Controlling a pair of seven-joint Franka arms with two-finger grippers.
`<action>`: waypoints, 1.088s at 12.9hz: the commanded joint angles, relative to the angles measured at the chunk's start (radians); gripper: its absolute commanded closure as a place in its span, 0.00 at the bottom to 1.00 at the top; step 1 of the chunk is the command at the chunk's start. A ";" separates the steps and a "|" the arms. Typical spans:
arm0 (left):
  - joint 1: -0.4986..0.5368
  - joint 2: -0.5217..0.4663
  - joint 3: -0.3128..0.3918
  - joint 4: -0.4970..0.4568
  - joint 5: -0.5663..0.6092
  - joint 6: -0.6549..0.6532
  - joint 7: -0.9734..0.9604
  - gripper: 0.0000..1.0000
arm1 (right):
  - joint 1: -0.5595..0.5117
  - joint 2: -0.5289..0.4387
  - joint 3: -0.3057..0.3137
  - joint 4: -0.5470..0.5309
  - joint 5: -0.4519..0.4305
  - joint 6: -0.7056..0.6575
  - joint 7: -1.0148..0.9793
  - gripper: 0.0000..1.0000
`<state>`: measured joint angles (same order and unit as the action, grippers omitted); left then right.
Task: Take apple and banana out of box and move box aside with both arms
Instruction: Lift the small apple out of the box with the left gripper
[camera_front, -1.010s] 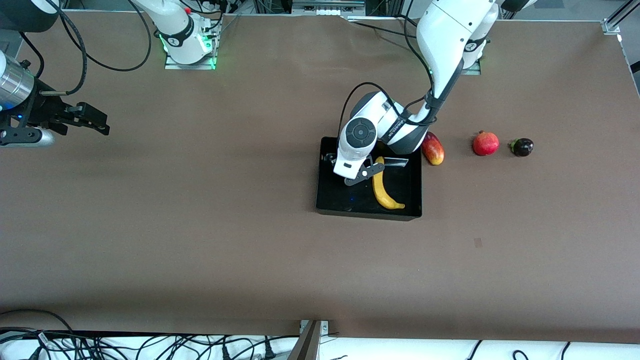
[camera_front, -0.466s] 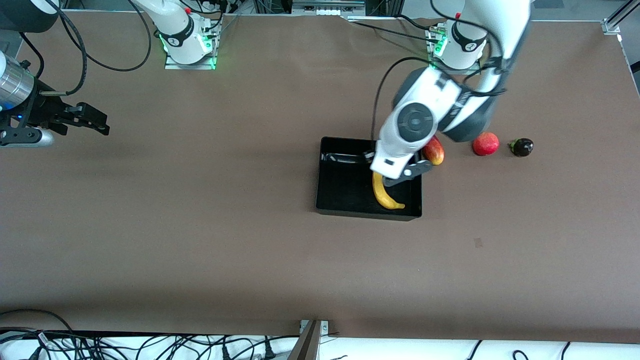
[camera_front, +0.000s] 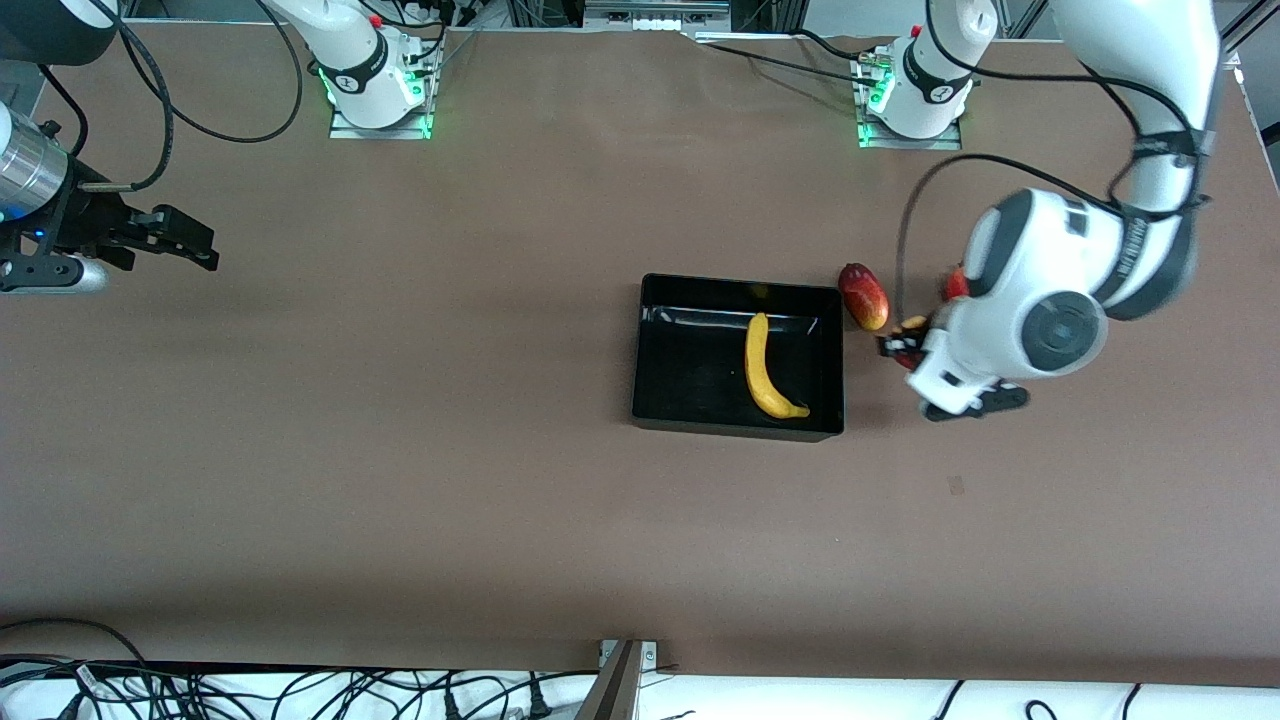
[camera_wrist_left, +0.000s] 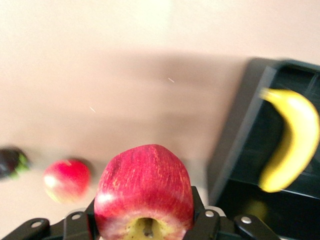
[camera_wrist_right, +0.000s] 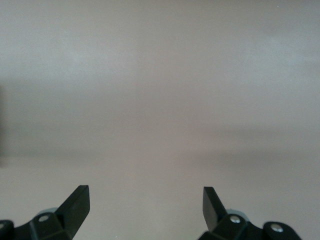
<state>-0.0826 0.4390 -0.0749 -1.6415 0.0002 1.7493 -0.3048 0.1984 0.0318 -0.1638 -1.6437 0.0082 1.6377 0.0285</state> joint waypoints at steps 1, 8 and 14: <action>0.062 0.061 -0.008 0.014 0.046 0.071 0.131 1.00 | -0.011 0.007 0.012 0.016 -0.011 -0.004 0.005 0.00; 0.122 0.262 0.010 0.015 0.055 0.456 0.176 1.00 | -0.013 0.007 0.012 0.016 -0.010 -0.004 0.005 0.00; 0.129 0.232 -0.009 0.012 0.089 0.395 0.155 0.00 | -0.013 0.007 0.012 0.016 -0.010 -0.004 0.005 0.00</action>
<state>0.0376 0.7139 -0.0655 -1.6389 0.0631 2.2266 -0.1479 0.1983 0.0322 -0.1638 -1.6432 0.0082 1.6377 0.0285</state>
